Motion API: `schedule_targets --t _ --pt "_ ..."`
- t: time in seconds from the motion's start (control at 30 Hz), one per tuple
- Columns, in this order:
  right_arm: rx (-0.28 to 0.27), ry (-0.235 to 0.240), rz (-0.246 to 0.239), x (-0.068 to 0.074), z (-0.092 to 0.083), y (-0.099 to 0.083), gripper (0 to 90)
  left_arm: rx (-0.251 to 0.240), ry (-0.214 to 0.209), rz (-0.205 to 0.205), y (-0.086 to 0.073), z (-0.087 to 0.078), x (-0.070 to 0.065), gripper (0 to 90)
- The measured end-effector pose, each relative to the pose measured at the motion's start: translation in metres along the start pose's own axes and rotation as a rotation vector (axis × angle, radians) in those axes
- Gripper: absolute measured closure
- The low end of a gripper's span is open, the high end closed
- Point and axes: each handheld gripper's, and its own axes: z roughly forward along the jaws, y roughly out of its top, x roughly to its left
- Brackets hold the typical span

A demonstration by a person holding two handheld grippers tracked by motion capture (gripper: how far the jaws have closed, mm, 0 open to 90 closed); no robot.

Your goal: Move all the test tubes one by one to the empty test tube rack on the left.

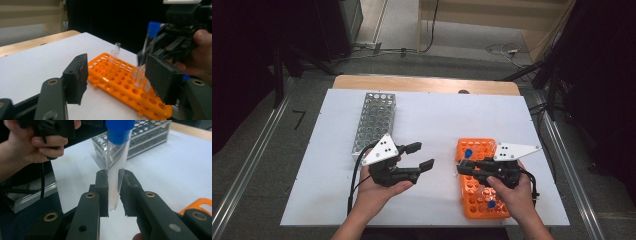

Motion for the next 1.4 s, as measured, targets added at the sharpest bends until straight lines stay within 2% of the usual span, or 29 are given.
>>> schedule_targets --t 0.1,0.23,0.27,0.5,0.53,0.7,1.03,1.2,1.27,1.3,1.33,1.37,1.4 --pt "0.01 0.006 -0.004 0.002 0.006 -0.001 75.1 0.014 -0.044 0.008 0.003 0.011 -0.006 43.4" --pt "0.019 0.004 -0.017 0.003 0.008 0.0 75.1 0.03 -0.077 0.011 0.005 0.023 -0.011 48.4" --pt "0.019 0.006 -0.022 0.004 0.007 0.0 75.1 0.033 -0.099 0.012 0.007 0.032 -0.015 49.7" --pt "0.026 0.008 -0.042 0.004 0.009 -0.001 75.1 0.059 -0.148 0.017 0.011 0.054 -0.023 56.7" --pt "0.022 0.013 -0.047 0.004 0.009 -0.001 75.1 0.064 -0.157 0.014 0.011 0.059 -0.024 61.4" --pt "0.029 0.017 -0.056 0.005 0.009 0.0 75.1 0.06 -0.173 0.0 0.011 0.067 -0.025 71.8" --pt "-0.004 0.029 -0.029 0.002 0.006 0.0 73.2 0.028 -0.15 0.015 0.014 0.064 -0.022 76.8" --pt "-0.04 0.029 -0.024 0.0 -0.003 0.001 53.1 0.005 -0.107 0.012 0.017 0.057 -0.014 76.9" --pt "-0.059 -0.008 -0.03 0.0 -0.008 0.001 43.7 -0.002 -0.089 0.01 0.018 0.053 -0.009 76.9" --pt "-0.059 -0.008 -0.03 0.0 -0.008 0.001 43.7 -0.002 -0.089 0.01 0.018 0.053 -0.009 76.9" --pt "-0.072 -0.024 -0.03 0.0 -0.01 0.001 35.4 -0.002 -0.089 0.01 0.018 0.053 -0.009 76.9" --pt "-0.085 -0.078 -0.038 0.002 -0.013 0.001 21.9 -0.017 -0.058 -0.001 0.02 0.046 -0.001 76.9" --pt "-0.084 -0.094 -0.039 0.002 -0.015 0.001 18.0 -0.022 -0.046 -0.009 0.02 0.043 0.002 76.9"
